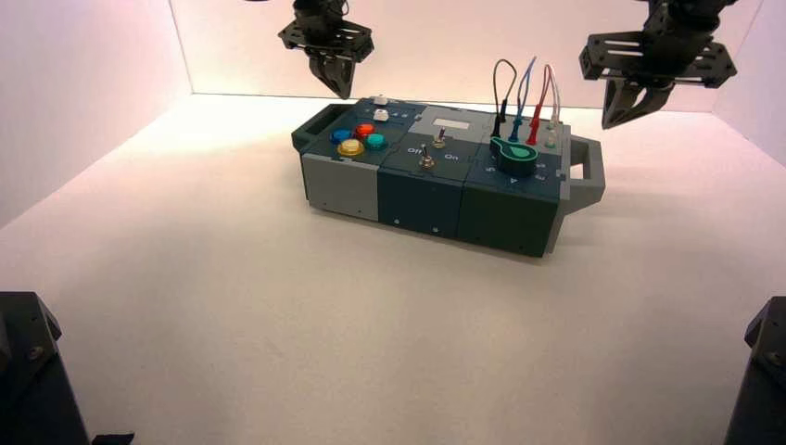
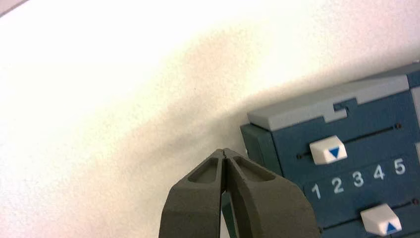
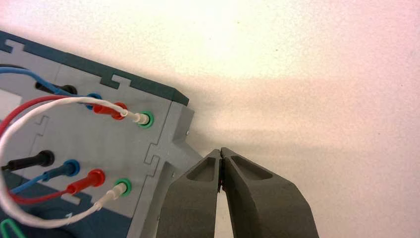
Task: Move the box closer.
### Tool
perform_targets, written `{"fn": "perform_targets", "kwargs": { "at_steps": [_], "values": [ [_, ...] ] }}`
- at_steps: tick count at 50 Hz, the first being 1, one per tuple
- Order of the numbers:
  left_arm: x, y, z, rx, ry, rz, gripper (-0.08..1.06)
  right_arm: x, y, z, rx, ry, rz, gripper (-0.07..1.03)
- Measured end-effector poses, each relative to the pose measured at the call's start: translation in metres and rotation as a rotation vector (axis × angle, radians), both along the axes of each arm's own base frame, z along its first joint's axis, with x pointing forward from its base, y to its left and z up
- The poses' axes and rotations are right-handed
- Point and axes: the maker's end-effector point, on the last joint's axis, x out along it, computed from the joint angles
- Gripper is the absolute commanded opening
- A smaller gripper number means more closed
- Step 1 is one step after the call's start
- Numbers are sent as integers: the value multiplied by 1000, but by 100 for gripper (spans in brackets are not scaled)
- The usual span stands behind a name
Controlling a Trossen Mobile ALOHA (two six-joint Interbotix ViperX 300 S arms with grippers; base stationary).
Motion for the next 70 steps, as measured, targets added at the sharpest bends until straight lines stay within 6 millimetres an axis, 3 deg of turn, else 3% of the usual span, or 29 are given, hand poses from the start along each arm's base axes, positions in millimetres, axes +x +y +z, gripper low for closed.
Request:
{"fn": "perform_targets", "kwargs": {
  "at_steps": [35,49,70],
  "values": [
    [-1,1,-14,7,23,0,-3,13,2,-26,-23,12,36,-2],
    [-7,2,-19,14,44,-2,-3,24,29,-24,-35,2,128,-2],
    [-28,10,-25,25,90,6,-3,30,37,-25,-38,20,152,-2]
  ]
}}
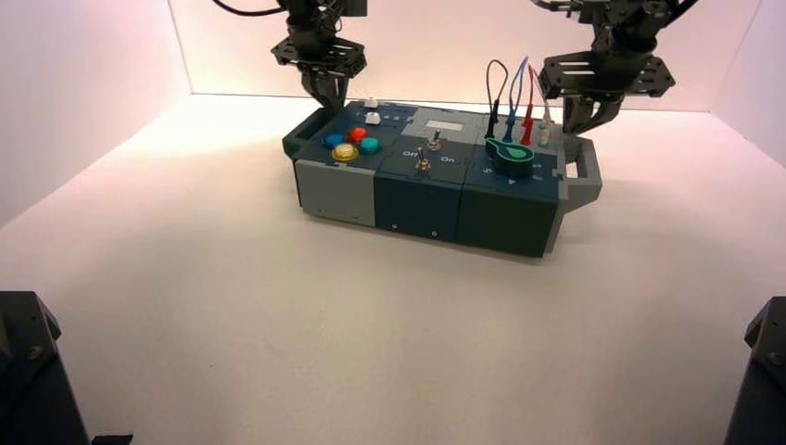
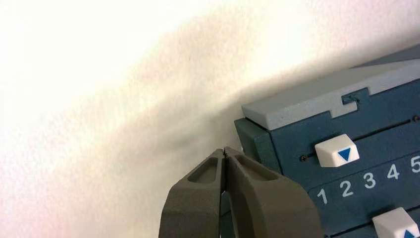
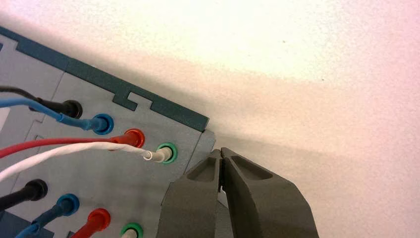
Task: Move the box closer.
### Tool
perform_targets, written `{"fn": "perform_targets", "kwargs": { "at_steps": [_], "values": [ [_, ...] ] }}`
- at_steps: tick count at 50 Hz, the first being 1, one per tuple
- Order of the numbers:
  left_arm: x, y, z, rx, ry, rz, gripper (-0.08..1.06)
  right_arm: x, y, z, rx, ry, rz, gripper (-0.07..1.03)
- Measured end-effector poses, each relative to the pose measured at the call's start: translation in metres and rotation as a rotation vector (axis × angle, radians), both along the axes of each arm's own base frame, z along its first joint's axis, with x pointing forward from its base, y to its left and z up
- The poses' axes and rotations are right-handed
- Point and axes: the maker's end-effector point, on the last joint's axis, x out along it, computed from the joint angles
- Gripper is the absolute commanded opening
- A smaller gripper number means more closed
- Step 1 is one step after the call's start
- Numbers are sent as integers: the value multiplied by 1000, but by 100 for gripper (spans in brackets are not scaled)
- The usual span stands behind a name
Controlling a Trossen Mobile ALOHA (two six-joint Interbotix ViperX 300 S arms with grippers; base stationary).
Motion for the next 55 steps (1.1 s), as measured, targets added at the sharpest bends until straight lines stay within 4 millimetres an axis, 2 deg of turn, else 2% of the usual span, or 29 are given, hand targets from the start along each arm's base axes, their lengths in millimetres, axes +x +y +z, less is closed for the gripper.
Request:
{"fn": "perform_targets", "kwargs": {
  "at_steps": [16,27,55],
  "values": [
    [-31,12,1,19,50,0,-3,-2,8,-2,-2,3,24,-2],
    [-55,22,2,28,85,17,-3,-8,22,-4,-7,10,67,-2],
    [-97,39,6,44,127,31,-3,-25,40,-6,-9,39,117,-2]
  ]
}}
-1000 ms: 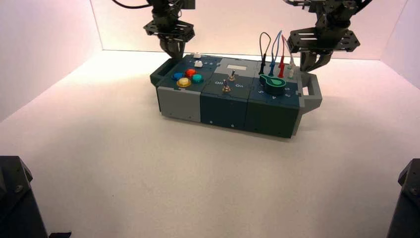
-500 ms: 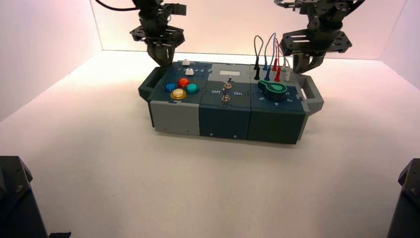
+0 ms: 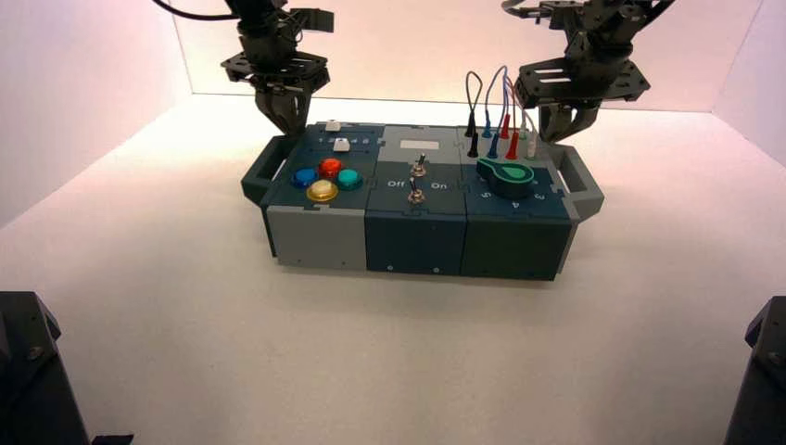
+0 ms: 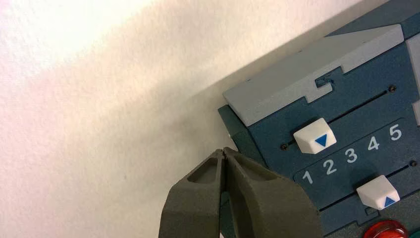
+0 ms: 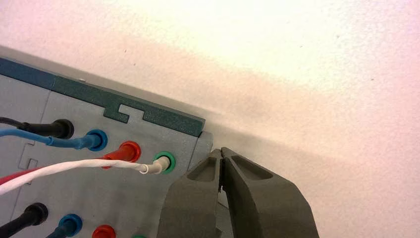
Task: Move the box closer.
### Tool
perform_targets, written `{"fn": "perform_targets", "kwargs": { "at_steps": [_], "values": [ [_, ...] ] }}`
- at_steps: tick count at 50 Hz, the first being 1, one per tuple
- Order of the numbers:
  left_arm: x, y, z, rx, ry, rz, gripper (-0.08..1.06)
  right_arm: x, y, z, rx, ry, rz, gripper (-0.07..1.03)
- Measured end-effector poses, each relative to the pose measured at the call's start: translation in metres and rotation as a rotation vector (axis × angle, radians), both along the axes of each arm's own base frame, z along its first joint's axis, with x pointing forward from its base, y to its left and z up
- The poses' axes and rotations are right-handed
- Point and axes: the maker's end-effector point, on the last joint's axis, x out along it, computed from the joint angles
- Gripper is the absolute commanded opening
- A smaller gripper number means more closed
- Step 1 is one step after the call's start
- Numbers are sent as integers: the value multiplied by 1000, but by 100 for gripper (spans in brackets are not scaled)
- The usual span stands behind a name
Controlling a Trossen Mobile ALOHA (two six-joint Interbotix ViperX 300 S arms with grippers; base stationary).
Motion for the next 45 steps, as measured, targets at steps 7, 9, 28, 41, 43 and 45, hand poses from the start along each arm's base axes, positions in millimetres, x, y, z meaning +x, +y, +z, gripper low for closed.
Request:
{"fn": "perform_targets", "kwargs": {
  "at_steps": [7,9,28,41,43,45],
  "values": [
    [-8,3,-1,2,9,5,-3,-7,2,-1,0,11,5,-2],
    [-10,3,-2,1,12,7,-3,-9,2,-2,0,14,7,-2],
    [-24,6,-1,-7,28,24,-3,-25,3,-2,-5,38,15,-2],
    [-27,7,0,-8,30,26,-3,-28,3,-1,-5,41,18,-2],
    [-27,7,0,-8,30,25,-3,-27,3,-1,-6,43,18,-2],
    [-27,7,0,-8,28,25,-3,-26,4,0,-6,43,18,-2]
  ]
}}
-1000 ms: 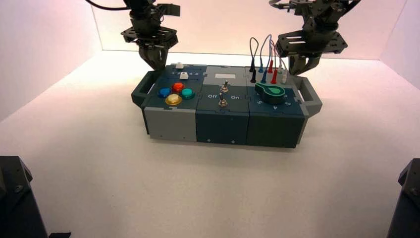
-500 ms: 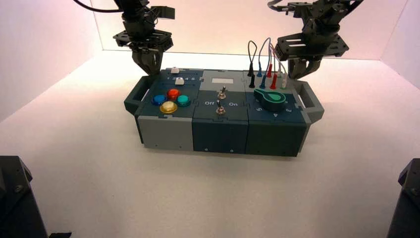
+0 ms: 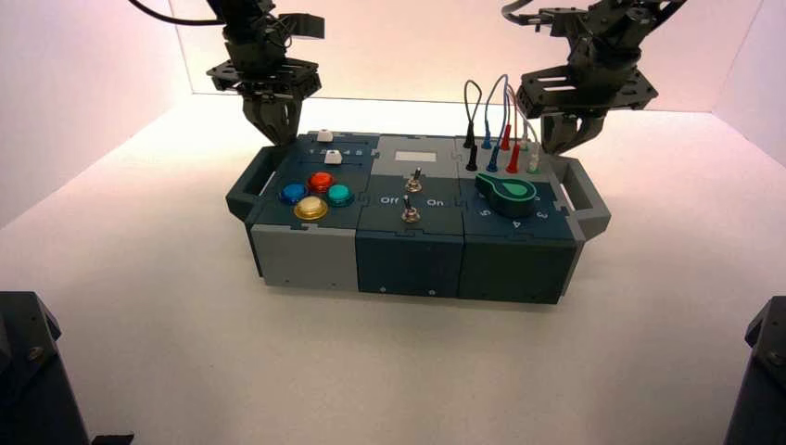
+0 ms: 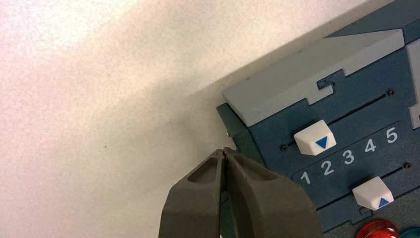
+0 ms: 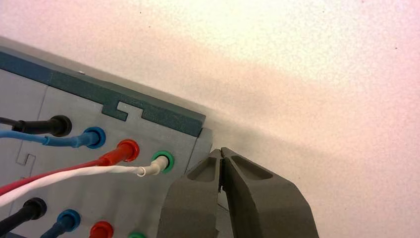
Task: Move the box closer.
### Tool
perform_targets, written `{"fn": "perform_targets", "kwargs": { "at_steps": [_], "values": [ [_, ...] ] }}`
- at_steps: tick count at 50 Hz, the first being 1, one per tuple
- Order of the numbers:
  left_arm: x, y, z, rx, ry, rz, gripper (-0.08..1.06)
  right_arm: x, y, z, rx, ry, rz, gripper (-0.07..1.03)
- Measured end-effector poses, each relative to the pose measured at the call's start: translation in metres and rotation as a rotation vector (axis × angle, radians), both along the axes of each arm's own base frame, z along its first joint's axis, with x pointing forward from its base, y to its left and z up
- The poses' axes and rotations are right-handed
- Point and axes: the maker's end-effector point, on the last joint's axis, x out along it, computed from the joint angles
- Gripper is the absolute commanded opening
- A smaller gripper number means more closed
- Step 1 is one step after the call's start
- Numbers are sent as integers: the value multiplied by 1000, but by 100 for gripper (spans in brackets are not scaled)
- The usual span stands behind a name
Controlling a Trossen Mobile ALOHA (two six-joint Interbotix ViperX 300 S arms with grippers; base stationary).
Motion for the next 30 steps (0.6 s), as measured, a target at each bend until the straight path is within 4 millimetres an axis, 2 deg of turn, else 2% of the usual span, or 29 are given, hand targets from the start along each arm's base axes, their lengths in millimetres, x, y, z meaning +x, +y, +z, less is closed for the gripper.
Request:
{"fn": "perform_targets", "kwargs": {
  "at_steps": [7,17,30],
  "values": [
    [6,-1,4,-6,-41,2,-3,2,0,2,-3,6,1,-2],
    [13,-3,20,-18,-90,0,-3,4,-1,6,-16,12,14,-2],
    [15,7,47,-31,-117,20,-3,11,-4,32,-40,-4,35,-2]
  ]
}}
